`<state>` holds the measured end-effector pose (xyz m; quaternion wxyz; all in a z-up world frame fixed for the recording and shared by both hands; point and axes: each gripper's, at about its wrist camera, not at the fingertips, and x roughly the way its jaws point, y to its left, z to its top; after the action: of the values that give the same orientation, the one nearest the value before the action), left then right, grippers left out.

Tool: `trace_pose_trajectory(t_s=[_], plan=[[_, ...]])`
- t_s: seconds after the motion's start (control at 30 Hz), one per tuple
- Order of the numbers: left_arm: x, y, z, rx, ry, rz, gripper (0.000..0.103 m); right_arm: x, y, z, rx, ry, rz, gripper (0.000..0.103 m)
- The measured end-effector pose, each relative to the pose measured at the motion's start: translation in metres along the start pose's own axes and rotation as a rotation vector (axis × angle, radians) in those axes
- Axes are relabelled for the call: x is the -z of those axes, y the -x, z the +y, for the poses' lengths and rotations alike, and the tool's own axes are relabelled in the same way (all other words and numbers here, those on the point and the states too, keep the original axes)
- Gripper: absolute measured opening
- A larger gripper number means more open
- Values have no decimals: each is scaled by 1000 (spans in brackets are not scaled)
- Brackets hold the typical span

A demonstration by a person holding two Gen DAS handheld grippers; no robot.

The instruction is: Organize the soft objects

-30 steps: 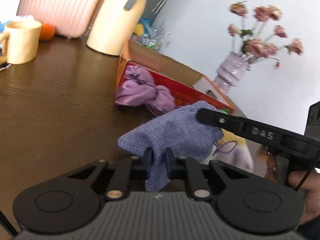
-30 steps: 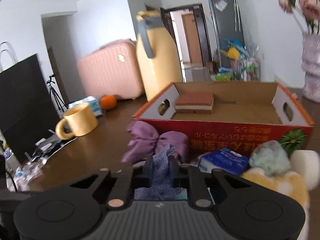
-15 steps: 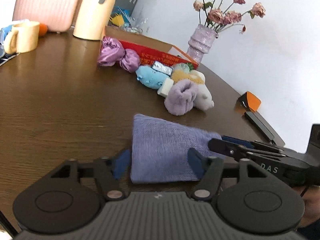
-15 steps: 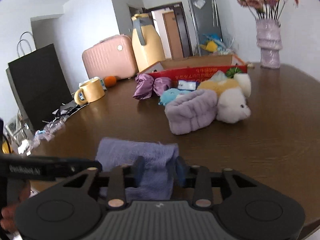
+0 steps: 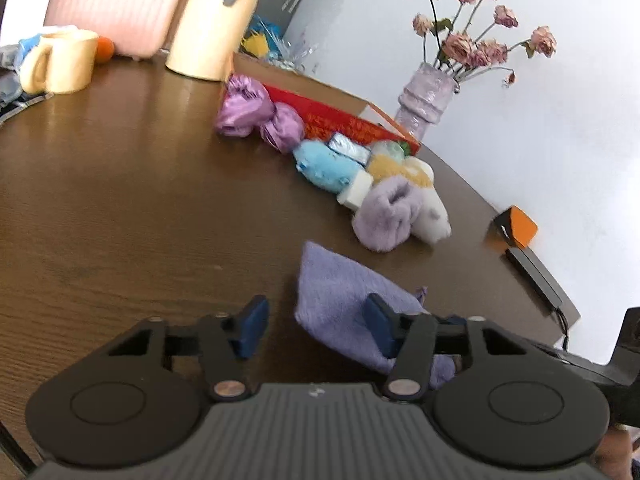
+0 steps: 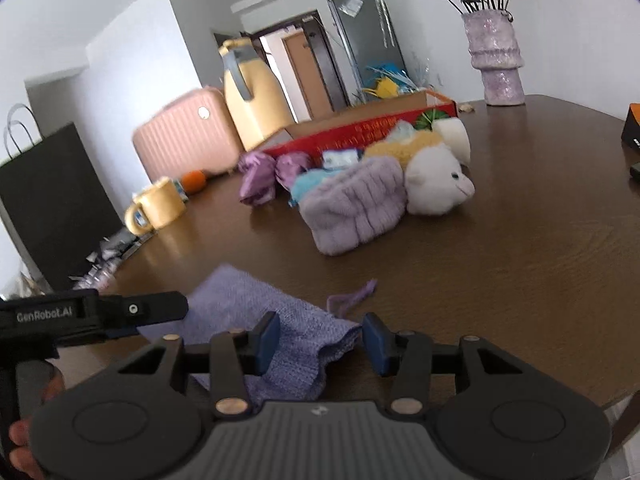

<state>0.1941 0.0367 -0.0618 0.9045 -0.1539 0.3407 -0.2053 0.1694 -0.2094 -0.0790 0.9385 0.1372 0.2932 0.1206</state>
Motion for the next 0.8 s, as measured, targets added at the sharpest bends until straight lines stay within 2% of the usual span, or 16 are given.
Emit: trace_pose_trajectory(t_s=[0.07, 0.1, 0.2, 0.27, 0.3, 0.33, 0.4, 0.53, 0.57, 0.6, 0.63, 0.73, 0.8], plan=[[2, 0, -2, 25, -8, 4, 41, 2, -2, 4, 21, 35, -15, 43], [4, 1, -3, 37, -19, 8, 33, 3, -4, 6, 31, 50, -16, 43], [7, 2, -14, 54, -84, 37, 31, 1, -7, 7, 33, 65, -25, 41], [12, 5, -22, 42, -134, 45, 33, -1, -11, 7, 60, 77, -40, 41], [13, 7, -24, 39, -152, 41, 40, -2, -11, 6, 64, 80, -51, 41], [14, 10, -25, 38, -161, 31, 52, -3, -10, 6, 65, 79, -58, 42], [12, 16, -21, 16, -133, -5, 64, -6, -6, 4, 53, 66, -67, 49], [3, 20, -13, -8, -64, -57, 62, -5, -7, 1, 35, 42, -58, 50], [1, 17, -12, -17, -55, -57, 60, -5, -7, 1, 36, 40, -60, 50], [1, 14, -13, -18, -60, -55, 53, -4, -8, 3, 37, 44, -59, 50], [0, 11, -14, -18, -70, -49, 40, -3, -9, 4, 39, 47, -56, 49], [5, 2, -17, -14, -90, -24, 19, 2, -14, 9, 56, 76, -52, 47], [7, 2, -17, -3, -97, -23, 12, 6, -15, 15, 74, 113, -57, 43]])
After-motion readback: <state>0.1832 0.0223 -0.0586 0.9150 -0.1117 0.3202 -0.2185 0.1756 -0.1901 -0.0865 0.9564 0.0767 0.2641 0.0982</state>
